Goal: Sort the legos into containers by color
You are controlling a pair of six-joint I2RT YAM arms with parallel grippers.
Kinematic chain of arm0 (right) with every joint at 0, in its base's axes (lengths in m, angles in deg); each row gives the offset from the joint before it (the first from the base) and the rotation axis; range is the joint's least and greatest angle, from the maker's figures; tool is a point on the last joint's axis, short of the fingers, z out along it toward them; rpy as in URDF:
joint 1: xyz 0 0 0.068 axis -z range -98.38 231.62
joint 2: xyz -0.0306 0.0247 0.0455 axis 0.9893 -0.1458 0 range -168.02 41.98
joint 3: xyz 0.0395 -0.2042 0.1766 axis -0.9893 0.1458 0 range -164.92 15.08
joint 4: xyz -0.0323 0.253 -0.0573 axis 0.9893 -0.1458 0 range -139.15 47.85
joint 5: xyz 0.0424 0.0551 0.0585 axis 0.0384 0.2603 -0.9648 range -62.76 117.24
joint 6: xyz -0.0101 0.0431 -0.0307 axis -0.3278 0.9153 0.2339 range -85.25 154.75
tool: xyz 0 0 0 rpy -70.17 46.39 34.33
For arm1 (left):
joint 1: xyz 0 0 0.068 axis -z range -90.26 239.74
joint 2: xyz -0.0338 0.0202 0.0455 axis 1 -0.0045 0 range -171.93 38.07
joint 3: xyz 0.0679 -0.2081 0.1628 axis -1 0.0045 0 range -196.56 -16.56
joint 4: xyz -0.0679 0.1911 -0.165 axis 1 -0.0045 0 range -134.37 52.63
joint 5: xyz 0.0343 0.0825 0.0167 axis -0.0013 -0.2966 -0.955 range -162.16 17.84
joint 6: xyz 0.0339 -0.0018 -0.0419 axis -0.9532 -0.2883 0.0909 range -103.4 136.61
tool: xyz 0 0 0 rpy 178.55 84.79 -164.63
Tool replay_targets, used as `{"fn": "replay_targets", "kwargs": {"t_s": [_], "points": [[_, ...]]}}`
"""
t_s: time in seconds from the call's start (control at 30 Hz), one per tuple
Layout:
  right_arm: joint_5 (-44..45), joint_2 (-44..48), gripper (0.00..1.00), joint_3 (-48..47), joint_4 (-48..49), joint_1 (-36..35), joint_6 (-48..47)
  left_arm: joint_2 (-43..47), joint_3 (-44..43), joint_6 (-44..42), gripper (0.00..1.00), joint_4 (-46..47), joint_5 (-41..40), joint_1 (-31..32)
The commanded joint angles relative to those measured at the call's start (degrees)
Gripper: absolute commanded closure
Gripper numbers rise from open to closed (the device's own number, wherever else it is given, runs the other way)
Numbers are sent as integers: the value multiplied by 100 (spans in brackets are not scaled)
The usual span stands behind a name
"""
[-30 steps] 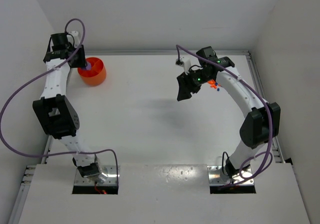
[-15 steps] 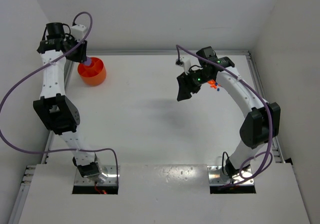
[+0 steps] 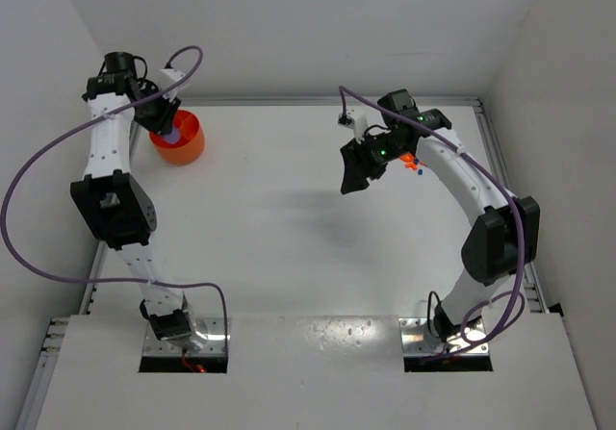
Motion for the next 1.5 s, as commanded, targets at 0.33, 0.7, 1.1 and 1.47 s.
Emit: {"fn": "replay_targets", "kwargs": {"t_s": [0.33,0.7,1.1,1.47], "points": [[-141,112,38,-41,159,28,43,-357,-28,-772,85,-123,6,36],[-141,59,38,-41,107,28,43,-481,-81,-824,85,175,-161,88],[-194,59,38,-41,107,28,43,-594,-81,-956,85,369,-319,88],[-194,59,38,-41,107,28,-9,-648,-29,-1018,81,614,-433,141]]}}
